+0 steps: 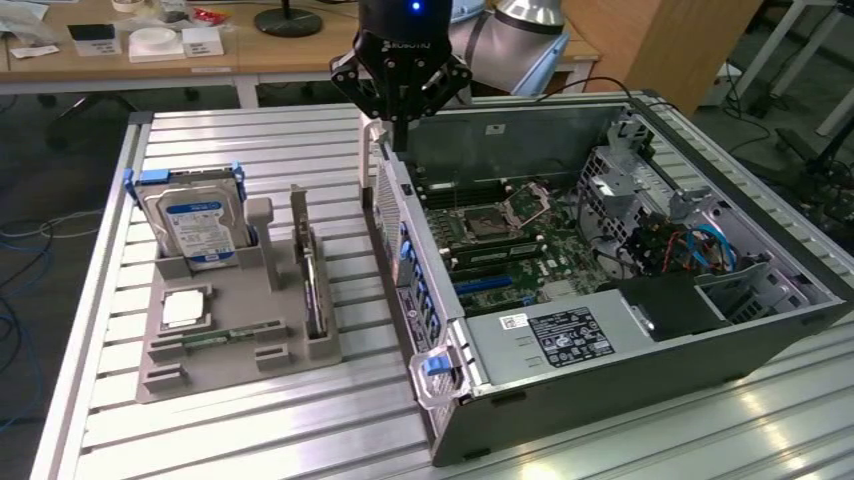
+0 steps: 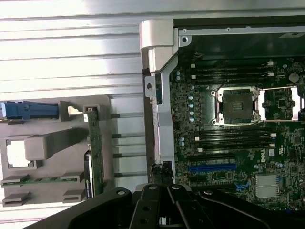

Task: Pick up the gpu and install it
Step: 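Reach for the gpu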

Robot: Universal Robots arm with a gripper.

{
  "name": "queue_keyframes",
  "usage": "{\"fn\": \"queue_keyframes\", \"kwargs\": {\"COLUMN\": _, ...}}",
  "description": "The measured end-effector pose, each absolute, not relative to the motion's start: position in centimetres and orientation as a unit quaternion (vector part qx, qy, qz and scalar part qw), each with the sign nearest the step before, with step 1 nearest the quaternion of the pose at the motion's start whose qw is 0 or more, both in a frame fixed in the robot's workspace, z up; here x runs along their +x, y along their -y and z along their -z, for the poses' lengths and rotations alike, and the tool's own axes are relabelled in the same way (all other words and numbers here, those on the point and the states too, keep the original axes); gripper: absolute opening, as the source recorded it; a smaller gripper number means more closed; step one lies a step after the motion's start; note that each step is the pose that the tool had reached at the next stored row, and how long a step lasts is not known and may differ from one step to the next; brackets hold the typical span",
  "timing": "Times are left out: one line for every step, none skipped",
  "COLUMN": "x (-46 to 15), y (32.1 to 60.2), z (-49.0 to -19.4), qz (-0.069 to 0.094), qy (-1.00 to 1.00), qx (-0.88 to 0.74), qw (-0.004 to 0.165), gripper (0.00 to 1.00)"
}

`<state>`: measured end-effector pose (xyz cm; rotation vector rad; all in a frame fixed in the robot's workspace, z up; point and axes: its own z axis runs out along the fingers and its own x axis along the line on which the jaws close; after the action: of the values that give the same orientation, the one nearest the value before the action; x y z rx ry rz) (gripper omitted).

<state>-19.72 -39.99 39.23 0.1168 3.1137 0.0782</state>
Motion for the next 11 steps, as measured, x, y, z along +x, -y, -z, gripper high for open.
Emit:
{"fn": "queue_keyframes", "kwargs": {"x": -19.77, "y": 39.99, "z": -39.24, "qz": -0.025, "qy": -0.999, "qx": 0.037, "qw": 0.012, "gripper": 0.11}}
{"fn": "queue_keyframes", "kwargs": {"x": -19.82, "y": 40.0, "z": -39.23, "qz": -0.025, "qy": -0.999, "qx": 0.037, "qw": 0.012, "gripper": 0.11}}
{"fn": "queue_keyframes", "kwargs": {"x": -19.87, "y": 40.0, "z": -39.23, "qz": -0.025, "qy": -0.999, "qx": 0.037, "qw": 0.012, "gripper": 0.11}}
{"fn": "queue_keyframes", "kwargs": {"x": -19.93, "y": 40.0, "z": -39.23, "qz": -0.025, "qy": -0.999, "qx": 0.037, "qw": 0.012, "gripper": 0.11}}
{"fn": "queue_keyframes", "kwargs": {"x": -19.99, "y": 40.01, "z": -39.23, "qz": -0.025, "qy": -0.999, "qx": 0.037, "qw": 0.012, "gripper": 0.11}}
{"fn": "queue_keyframes", "kwargs": {"x": -20.06, "y": 40.01, "z": -39.22, "qz": -0.025, "qy": -0.999, "qx": 0.037, "qw": 0.012, "gripper": 0.11}}
{"fn": "queue_keyframes", "kwargs": {"x": -20.12, "y": 40.01, "z": -39.22, "qz": -0.025, "qy": -0.999, "qx": 0.037, "qw": 0.012, "gripper": 0.11}}
{"fn": "queue_keyframes", "kwargs": {"x": -20.36, "y": 40.03, "z": -39.22, "qz": -0.025, "qy": -0.999, "qx": 0.037, "qw": 0.012, "gripper": 0.11}}
{"fn": "queue_keyframes", "kwargs": {"x": -20.43, "y": 40.03, "z": -39.21, "qz": -0.025, "qy": -0.999, "qx": 0.037, "qw": 0.012, "gripper": 0.11}}
{"fn": "queue_keyframes", "kwargs": {"x": -20.49, "y": 40.03, "z": -39.21, "qz": -0.025, "qy": -0.999, "qx": 0.037, "qw": 0.012, "gripper": 0.11}}
{"fn": "queue_keyframes", "kwargs": {"x": -20.55, "y": 40.03, "z": -39.21, "qz": -0.025, "qy": -0.999, "qx": 0.037, "qw": 0.012, "gripper": 0.11}}
